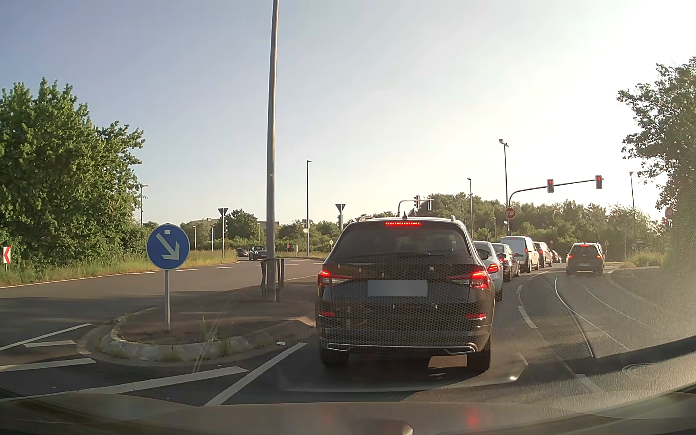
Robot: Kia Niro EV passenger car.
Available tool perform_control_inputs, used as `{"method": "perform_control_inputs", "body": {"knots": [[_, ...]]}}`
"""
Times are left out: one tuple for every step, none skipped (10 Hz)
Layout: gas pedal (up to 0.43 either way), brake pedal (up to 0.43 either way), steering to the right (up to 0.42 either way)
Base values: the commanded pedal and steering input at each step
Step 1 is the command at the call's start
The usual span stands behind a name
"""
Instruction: Follow the waypoints while adhering to traffic rules and regulations
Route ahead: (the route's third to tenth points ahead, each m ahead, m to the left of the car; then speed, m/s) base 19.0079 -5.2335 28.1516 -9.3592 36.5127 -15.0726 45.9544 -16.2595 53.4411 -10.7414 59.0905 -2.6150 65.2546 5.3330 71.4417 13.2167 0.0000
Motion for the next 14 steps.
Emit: {"method": "perform_control_inputs", "body": {"knots": [[0.000, 0.439, 0.052], [0.000, 0.439, 0.052], [0.000, 0.439, 0.052], [0.000, 0.439, 0.052], [0.000, 0.439, 0.052], [0.000, 0.439, 0.052], [0.000, 0.439, 0.052], [0.000, 0.439, 0.052], [0.000, 0.439, 0.052], [0.000, 0.439, 0.052], [0.000, 0.439, 0.052], [0.000, 0.439, 0.052], [0.000, 0.439, 0.052], [0.000, 0.439, 0.052]]}}
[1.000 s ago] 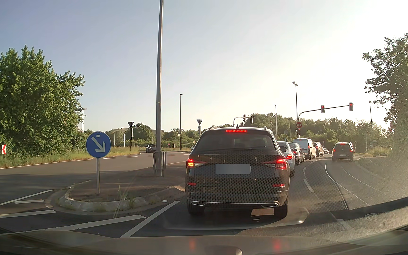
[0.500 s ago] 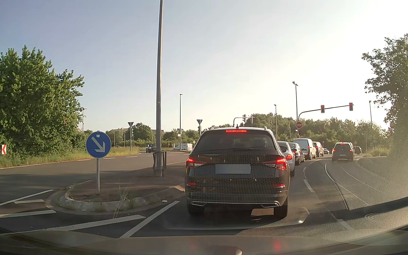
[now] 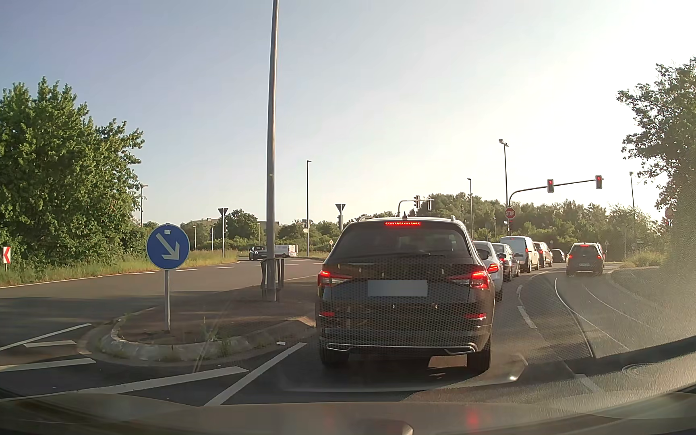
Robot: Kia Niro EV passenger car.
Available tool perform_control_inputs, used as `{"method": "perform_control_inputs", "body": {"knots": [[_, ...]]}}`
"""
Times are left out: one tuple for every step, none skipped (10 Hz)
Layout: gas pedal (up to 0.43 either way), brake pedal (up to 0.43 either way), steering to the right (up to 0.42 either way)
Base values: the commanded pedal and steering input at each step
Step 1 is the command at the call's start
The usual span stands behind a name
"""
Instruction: Follow the waypoints while adhering to traffic rules and regulations
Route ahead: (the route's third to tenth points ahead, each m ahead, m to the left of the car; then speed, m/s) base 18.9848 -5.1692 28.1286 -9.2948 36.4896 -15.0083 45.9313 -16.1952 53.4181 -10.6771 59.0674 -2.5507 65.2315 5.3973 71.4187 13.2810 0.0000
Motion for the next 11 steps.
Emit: {"method": "perform_control_inputs", "body": {"knots": [[0.000, 0.439, 0.052], [0.000, 0.439, 0.052], [0.000, 0.439, 0.052], [0.000, 0.445, 0.052], [0.000, 0.439, 0.052], [0.000, 0.439, 0.052], [0.000, 0.439, 0.052], [0.000, 0.439, 0.052], [0.000, 0.439, 0.052], [0.000, 0.439, 0.052], [0.000, 0.439, 0.052]]}}
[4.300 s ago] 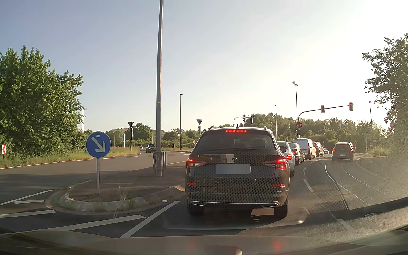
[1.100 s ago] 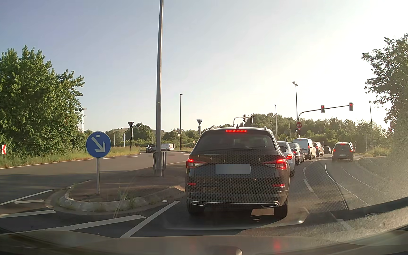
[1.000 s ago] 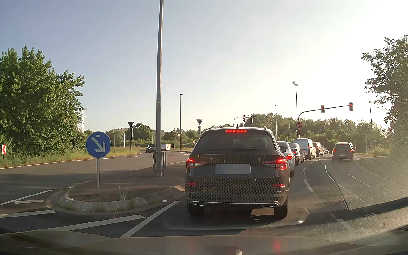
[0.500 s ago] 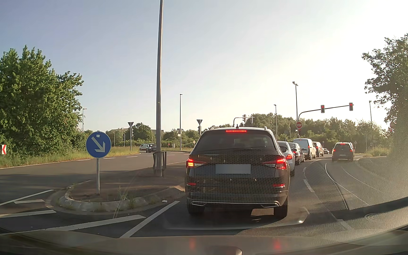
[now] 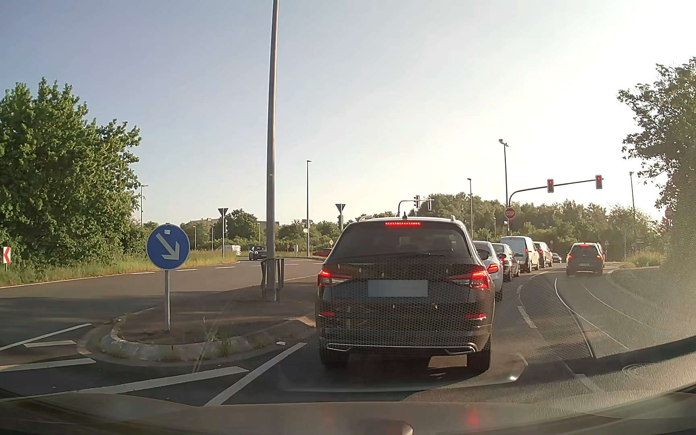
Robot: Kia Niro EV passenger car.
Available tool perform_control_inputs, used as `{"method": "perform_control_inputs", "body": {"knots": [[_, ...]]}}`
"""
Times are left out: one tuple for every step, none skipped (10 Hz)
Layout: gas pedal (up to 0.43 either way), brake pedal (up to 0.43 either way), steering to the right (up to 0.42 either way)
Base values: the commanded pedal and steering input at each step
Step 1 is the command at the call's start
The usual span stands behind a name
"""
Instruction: Follow the waypoints while adhering to traffic rules and regulations
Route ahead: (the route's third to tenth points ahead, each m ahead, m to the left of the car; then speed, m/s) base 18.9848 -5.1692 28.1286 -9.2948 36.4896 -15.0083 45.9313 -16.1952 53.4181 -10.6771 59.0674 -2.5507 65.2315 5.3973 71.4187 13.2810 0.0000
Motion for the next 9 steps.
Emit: {"method": "perform_control_inputs", "body": {"knots": [[0.000, 0.439, 0.052], [0.000, 0.439, 0.052], [0.000, 0.439, 0.052], [0.000, 0.439, 0.052], [0.000, 0.439, 0.052], [0.000, 0.439, 0.052], [0.000, 0.445, 0.052], [0.000, 0.439, 0.052], [0.000, 0.439, 0.052]]}}
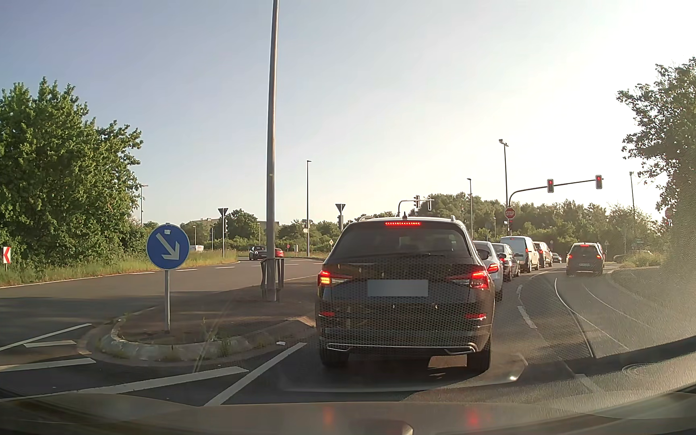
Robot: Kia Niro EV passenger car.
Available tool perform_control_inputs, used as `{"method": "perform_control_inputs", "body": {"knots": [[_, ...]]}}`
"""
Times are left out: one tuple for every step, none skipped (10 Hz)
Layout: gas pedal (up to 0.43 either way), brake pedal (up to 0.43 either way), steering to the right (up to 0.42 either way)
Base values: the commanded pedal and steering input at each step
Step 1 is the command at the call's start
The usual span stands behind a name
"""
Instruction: Follow the waypoints while adhering to traffic rules and regulations
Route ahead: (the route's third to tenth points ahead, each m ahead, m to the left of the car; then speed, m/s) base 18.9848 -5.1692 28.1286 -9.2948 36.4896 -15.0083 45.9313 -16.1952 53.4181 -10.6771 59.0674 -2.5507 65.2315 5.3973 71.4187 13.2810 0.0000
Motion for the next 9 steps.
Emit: {"method": "perform_control_inputs", "body": {"knots": [[0.000, 0.439, 0.052], [0.000, 0.439, 0.052], [0.000, 0.445, 0.052], [0.000, 0.439, 0.052], [0.000, 0.439, 0.052], [0.000, 0.439, 0.052], [0.000, 0.439, 0.052], [0.000, 0.439, 0.052], [0.000, 0.439, 0.052]]}}
